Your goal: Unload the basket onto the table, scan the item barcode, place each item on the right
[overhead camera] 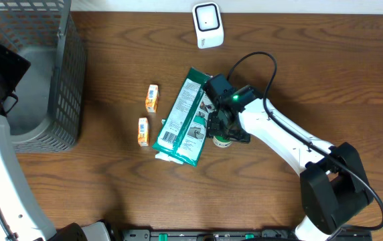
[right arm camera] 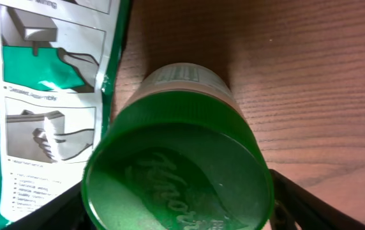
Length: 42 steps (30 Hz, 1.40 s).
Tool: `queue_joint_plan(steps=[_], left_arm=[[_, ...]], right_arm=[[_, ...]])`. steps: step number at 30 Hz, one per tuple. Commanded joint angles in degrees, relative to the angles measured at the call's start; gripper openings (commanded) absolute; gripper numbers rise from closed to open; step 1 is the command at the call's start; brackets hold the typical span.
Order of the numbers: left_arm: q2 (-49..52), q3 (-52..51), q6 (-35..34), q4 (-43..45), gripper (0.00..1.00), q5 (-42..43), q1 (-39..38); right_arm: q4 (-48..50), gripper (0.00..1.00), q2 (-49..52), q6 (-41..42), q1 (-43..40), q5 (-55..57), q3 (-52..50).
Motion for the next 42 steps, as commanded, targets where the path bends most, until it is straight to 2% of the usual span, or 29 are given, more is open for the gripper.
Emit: queue_joint_plan(steps=[1, 4, 8, 16, 21, 29, 39, 42], left_arm=[[0.1, 0.2, 0.4, 0.0, 0.88, -0.3, 0.2], [0.1, 0.2, 0.4, 0.0, 0.88, -0.3, 0.2], [0.1, 0.2, 0.4, 0.0, 0.88, -0.3, 0.2], [0.1, 0.2, 0.4, 0.0, 0.88, -0.3, 0.2], [0.1, 0.2, 0.4, 0.0, 0.88, -0.3, 0.2], [0.1, 0.2, 0.4, 0.0, 0.88, -0.3, 0.2], [0.1, 0.2, 0.4, 0.0, 0.88, -0.3, 0.2], [0.1, 0.2, 0.4, 0.0, 0.88, -0.3, 0.2]], right_arm=[[0.0, 0.7, 0.3, 1.0, 0.2, 2.1, -0.4], [-0.6, 0.67, 0.3, -0.6, 0.1, 2.1, -0.4], [-2.3, 0.57, -0.4, -4.1, -0.3, 2.1, -0.3], [-7.5, 0.58, -1.7, -9.5, -2.8, 2.1, -0.2], [-10.7, 0.58, -1.7, -9.5, -3.8, 1.9, -0.2], [-13.7, 0.57, -1.7, -17.4, -8.3, -14.3, -0.2], [-15.1, 0.54, -1.5, -19.6, -16.7, -16.7, -0.2], [-15.8, 0.54, -0.5, -24.5, -18.0, -23.9, -0.2]])
